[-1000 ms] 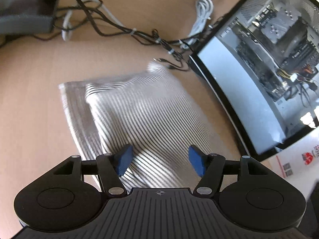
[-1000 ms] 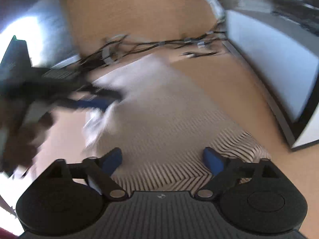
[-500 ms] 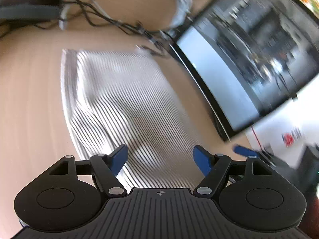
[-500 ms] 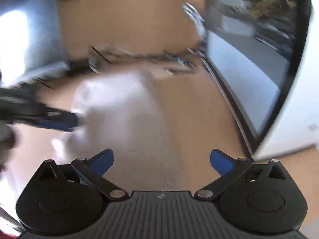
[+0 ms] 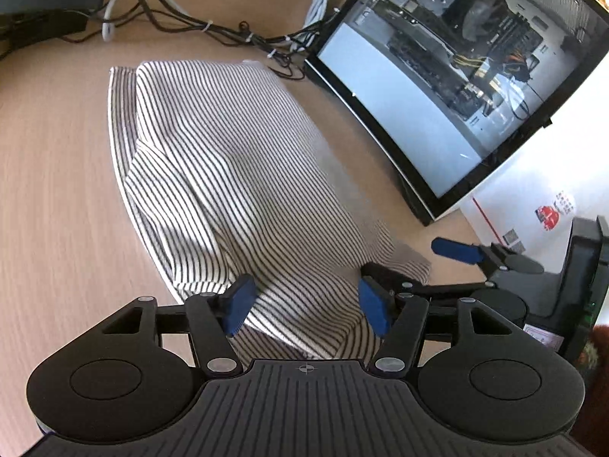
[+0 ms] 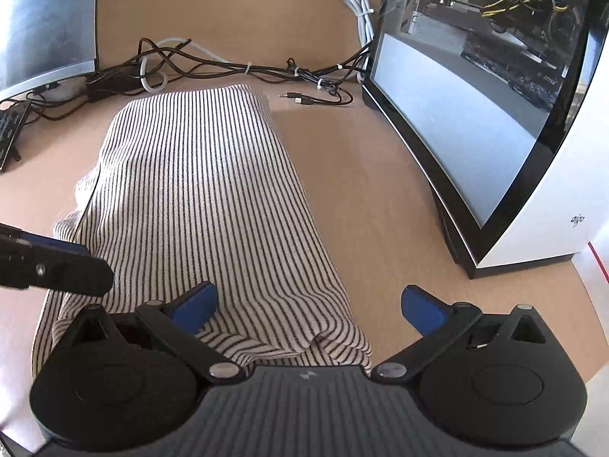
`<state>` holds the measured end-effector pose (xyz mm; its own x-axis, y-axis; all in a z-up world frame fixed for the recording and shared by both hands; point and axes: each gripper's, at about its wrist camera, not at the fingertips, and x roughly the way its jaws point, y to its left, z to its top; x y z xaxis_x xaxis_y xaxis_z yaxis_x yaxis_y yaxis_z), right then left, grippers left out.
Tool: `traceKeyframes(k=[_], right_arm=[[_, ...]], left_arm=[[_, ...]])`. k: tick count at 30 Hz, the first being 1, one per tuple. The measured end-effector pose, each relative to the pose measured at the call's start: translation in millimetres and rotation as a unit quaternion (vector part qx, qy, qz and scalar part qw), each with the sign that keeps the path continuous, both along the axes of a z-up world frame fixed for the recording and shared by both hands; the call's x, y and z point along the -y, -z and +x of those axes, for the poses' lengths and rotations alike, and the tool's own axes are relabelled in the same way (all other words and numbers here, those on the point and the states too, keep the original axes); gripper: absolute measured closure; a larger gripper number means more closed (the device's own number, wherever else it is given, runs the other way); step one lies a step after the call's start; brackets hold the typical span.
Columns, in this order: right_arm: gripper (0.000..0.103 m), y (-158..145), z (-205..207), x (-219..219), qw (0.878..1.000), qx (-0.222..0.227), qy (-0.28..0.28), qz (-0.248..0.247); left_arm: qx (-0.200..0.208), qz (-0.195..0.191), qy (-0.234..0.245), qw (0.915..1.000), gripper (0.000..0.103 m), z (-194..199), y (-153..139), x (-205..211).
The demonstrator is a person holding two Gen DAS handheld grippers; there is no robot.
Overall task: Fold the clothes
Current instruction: 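Release the shirt and press the folded bundle flat with both grippers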
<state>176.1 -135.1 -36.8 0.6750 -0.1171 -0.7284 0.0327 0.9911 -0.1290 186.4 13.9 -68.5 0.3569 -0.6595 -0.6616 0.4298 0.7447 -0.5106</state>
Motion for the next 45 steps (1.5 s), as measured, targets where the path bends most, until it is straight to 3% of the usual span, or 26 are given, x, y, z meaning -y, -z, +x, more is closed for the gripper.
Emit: traceKeyframes(k=[11,16,19,21,26,28,30,32,35,37,39,42,45], right_arm=[[0.0,2,-14,14,0.998,0.018,-0.061,0.012],[0.0,3,-10,30,0.994,0.002,-0.087,0.059],[0.0,-3,-10,32,0.99,0.005,-0.135,0.038],[0.0,-12,-15,32,0.984,0.017,-0.177,0.01],[0.0,-41,-20,33,0.972,0.062,-0.227,0.024],[0.018,-42,-17,24,0.968,0.07,-0.241,0.025],[0.032,-32,-11,10,0.964,0.041,-0.261,0.029],[0.035,-14,-15,-4,0.958,0.013,-0.286,0.01],[0.035,-16,-25,-9,0.95,0.027,-0.31,-0.018],[0.032,-29,-33,-4,0.939,0.031,-0.343,0.001],[0.024,-38,-46,-2,0.92,0.041,-0.39,0.004],[0.021,-29,-69,-10,0.886,0.045,-0.456,-0.068],[0.021,-12,-77,-14,0.87,0.034,-0.478,-0.119]], left_arm=[[0.008,0.032,-0.054,0.998,0.038,-22,-2,10],[0.013,0.055,-0.087,0.9946,0.037,-39,-5,18],[0.01,0.064,-0.113,0.9915,0.034,-51,-5,10],[0.013,0.071,-0.147,0.9866,0.03,-59,-7,-5],[0.044,0.098,-0.23,0.9671,0.023,-83,-27,-40],[0.052,0.123,-0.261,0.9559,0.017,-87,-35,-45],[0.059,0.145,-0.277,0.9479,0.014,-89,-41,-45],[0.068,0.163,-0.283,0.9426,0.01,-90,-46,-43],[0.076,0.184,-0.278,0.9396,0.008,-94,-50,-35],[0.077,0.19,-0.271,0.9405,0.008,-93,-50,-29],[0.076,0.189,-0.265,0.9425,0.008,-92,-50,-26],[0.076,0.189,-0.259,0.9441,0.007,-93,-50,-24],[0.08,0.188,-0.256,0.9447,0.007,-93,-53,-24]])
